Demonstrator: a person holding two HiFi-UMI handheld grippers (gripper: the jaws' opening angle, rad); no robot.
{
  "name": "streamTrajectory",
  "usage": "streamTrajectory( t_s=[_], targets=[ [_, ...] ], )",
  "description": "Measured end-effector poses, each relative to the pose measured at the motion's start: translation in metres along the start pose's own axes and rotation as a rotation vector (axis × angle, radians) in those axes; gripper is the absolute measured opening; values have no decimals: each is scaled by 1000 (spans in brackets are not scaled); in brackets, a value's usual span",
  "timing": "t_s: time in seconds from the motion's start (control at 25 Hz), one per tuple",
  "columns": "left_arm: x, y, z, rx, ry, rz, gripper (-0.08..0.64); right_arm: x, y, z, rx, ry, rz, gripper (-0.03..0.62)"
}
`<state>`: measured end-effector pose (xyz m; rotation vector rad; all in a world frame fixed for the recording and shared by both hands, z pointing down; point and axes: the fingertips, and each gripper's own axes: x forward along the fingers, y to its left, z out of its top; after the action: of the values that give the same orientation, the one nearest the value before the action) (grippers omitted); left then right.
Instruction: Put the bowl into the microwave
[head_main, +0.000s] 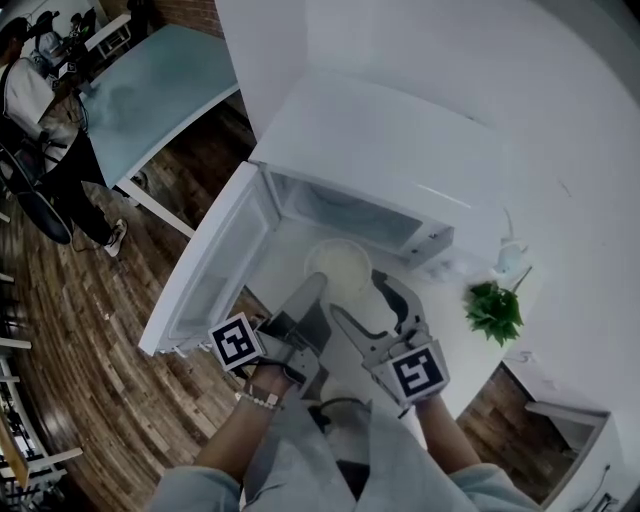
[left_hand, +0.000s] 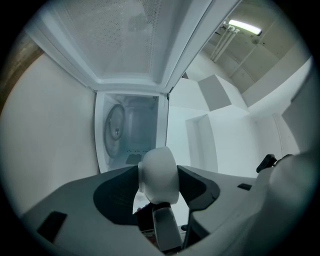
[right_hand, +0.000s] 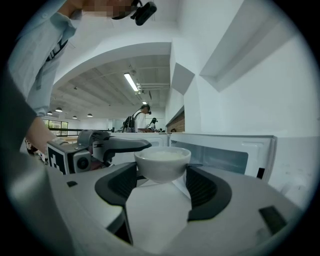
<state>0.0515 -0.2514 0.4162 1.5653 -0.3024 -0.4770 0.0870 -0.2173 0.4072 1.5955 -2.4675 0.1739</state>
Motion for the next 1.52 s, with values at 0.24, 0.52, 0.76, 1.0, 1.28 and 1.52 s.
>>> streamTrajectory(
  t_s=[0.24,0.52,0.76,1.0,1.28,1.52],
  targets=[
    [11,17,4,-2,0,33,230,10,-12,-14,17,23,7,314],
    [25,37,18,12,-12,55,229,27,-29,-29,30,38,-8,313],
    [36,51,30,20,-21,73,229,41,-40,-39,47,50,-39,309],
    [49,67,38,30,-11,102,229,54,-53,-47,65,33,-49,303],
    [59,84,50,43,-13,118,229,69,-65,-62,63,67,-40,301],
    [70,97,54,48,-8,141,228,78,-76,-71,57,92,-34,298]
  ],
)
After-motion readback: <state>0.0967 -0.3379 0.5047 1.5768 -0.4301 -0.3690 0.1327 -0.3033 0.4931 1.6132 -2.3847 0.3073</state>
